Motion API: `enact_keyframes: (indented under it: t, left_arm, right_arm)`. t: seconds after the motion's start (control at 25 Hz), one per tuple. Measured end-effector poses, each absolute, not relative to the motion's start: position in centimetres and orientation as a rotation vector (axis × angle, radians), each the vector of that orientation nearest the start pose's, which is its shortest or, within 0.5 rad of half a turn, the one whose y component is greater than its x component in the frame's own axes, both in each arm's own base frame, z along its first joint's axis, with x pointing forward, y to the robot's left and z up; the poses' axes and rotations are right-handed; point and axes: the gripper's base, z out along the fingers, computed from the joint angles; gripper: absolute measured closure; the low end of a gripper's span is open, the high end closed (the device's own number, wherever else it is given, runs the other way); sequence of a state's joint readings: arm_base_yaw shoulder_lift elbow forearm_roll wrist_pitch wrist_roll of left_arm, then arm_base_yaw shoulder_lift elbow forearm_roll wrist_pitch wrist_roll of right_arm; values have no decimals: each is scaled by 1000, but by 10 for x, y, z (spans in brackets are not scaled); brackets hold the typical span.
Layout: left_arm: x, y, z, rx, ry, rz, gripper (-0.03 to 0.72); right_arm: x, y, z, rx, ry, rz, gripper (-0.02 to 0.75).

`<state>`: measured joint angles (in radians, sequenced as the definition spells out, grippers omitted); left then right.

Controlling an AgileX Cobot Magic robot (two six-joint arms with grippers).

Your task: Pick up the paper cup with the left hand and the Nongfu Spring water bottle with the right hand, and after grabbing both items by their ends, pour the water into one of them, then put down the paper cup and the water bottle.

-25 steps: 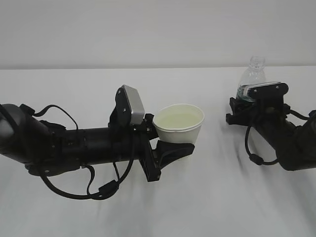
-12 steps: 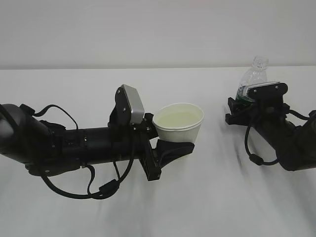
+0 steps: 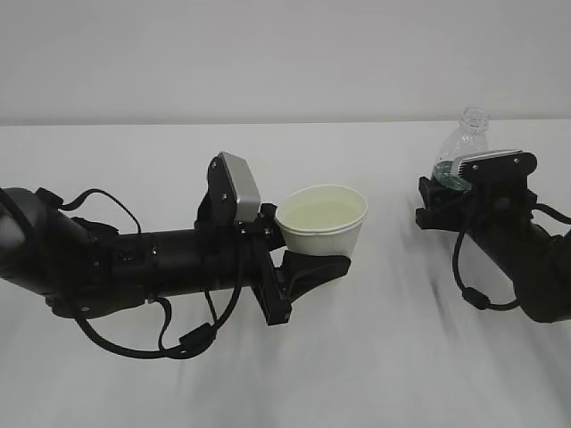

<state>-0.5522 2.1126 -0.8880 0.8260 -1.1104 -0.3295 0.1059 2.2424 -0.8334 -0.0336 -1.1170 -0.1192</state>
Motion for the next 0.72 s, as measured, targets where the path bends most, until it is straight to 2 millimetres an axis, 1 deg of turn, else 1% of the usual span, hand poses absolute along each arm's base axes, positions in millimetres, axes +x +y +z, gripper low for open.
enact_keyframes:
  t: [0.16,0.4,0.52,0.72]
  left_arm:
    - [285,-246,113,1072,1464,-941,270]
    - [285,-246,113,1070,1464,-941,270]
    - [285,-246,113,1070,1464,-941,270]
    - [285,-246,113,1066,1466,-940,270]
  right_arm:
    - [371,42,69,-219,1753,18,162]
    - [363,42,65,-190,1778,60,150]
    - [356,42,65,-179,1796,70,149]
    - [344,41,76,-177,1796,75,149]
